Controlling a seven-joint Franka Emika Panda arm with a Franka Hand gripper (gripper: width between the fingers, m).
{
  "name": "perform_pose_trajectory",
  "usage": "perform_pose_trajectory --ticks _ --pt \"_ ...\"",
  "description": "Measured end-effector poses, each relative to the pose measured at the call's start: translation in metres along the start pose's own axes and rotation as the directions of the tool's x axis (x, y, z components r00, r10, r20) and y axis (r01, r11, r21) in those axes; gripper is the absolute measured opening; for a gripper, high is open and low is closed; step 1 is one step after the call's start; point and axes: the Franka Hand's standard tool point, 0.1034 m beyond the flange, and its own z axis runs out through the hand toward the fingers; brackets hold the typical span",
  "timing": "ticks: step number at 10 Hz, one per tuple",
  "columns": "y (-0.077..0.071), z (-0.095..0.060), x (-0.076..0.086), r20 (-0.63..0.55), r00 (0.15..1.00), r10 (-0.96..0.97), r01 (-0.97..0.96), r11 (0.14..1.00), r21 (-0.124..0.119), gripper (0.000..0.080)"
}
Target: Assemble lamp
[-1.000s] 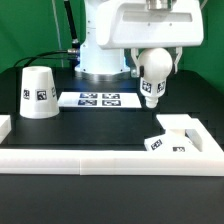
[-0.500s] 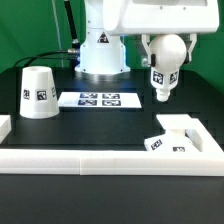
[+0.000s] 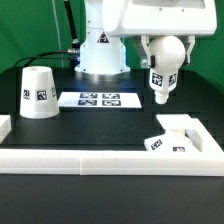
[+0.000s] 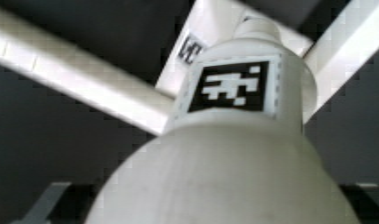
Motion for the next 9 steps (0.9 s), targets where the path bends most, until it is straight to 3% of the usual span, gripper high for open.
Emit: perform_pose_trajectory --ticks 1,3,9 --pt "-0.001 -0.001 0.005 -0.013 1.000 -0.024 0.024 1.000 -0.006 0.0576" --pt "0.004 -0.005 0.030 -0.067 0.989 -0.135 0.133 0.990 -0.042 0.0576" --pt "-0.002 0.003 0.027 -0.050 0.990 -0.128 0.127 0.992 -0.024 0.0576"
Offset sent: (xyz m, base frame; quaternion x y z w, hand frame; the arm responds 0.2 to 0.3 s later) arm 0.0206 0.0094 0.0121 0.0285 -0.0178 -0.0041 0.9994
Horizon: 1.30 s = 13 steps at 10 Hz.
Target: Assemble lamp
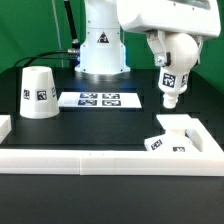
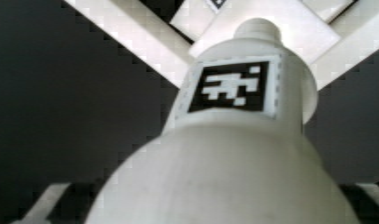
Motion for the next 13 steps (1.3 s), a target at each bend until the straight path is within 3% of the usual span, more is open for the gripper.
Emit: perform_pose_trajectory --ticks 7,13 --pt "-0.004 0.019 0.007 0.004 1.000 0.002 -0.002 1.000 0.015 0.0576" --pt "-0.008 0.031 0.001 0.013 1.000 0.002 -0.003 1.000 0.023 0.0576"
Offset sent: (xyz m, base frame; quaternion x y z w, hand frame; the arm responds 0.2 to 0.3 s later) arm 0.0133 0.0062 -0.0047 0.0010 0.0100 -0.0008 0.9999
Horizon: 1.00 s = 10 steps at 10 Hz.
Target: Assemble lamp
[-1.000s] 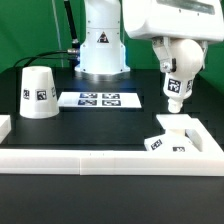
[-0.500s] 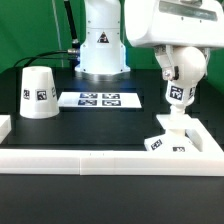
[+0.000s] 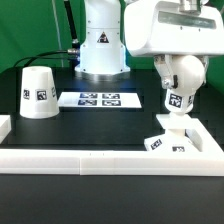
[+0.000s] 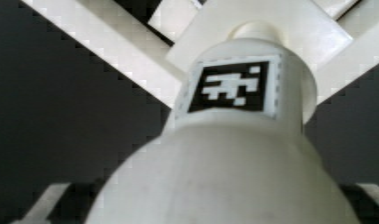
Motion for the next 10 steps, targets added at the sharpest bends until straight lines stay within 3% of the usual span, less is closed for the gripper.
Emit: perform_pose_trajectory --ticks 2,7,10 --pt "-0.0009 0.0014 -0.0006 -0.003 1.000 0.000 0.000 1.000 -0.001 0.0576" --pt "-0.0070 0.0045 -0.0045 -0.054 0.999 -0.006 0.004 0.999 -0.033 0.0576" --pt "-0.0085 0.0036 -0.0061 -0.052 0.999 0.000 -0.002 1.000 -0.031 0.0576"
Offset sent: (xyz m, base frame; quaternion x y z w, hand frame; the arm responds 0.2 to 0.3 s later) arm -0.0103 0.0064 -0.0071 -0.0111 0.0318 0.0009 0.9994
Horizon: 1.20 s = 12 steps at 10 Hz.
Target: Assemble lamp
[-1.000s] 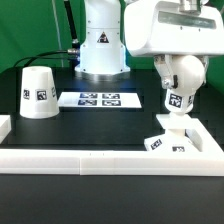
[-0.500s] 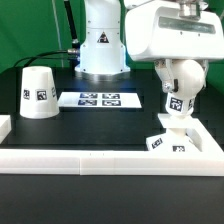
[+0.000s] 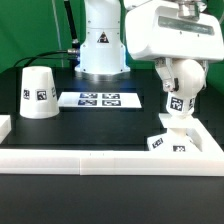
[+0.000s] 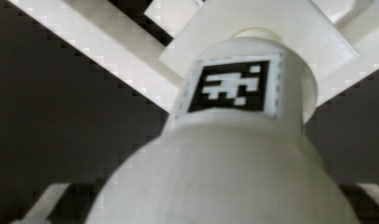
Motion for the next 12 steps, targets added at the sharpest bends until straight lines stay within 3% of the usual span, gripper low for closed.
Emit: perform_pose_trajectory --ticks 3,8,12 --pt "-0.005 -0.005 -0.007 0.021 1.000 0.004 -0.005 1.000 0.011 0.0687" --pt "-0.010 -0.025 -0.012 0.052 0.999 0.002 -0.003 1.000 0.025 0.0698" --pt "-0.003 -0.023 -0.005 0.060 0.998 0.008 -0.010 1.000 0.030 0.0698"
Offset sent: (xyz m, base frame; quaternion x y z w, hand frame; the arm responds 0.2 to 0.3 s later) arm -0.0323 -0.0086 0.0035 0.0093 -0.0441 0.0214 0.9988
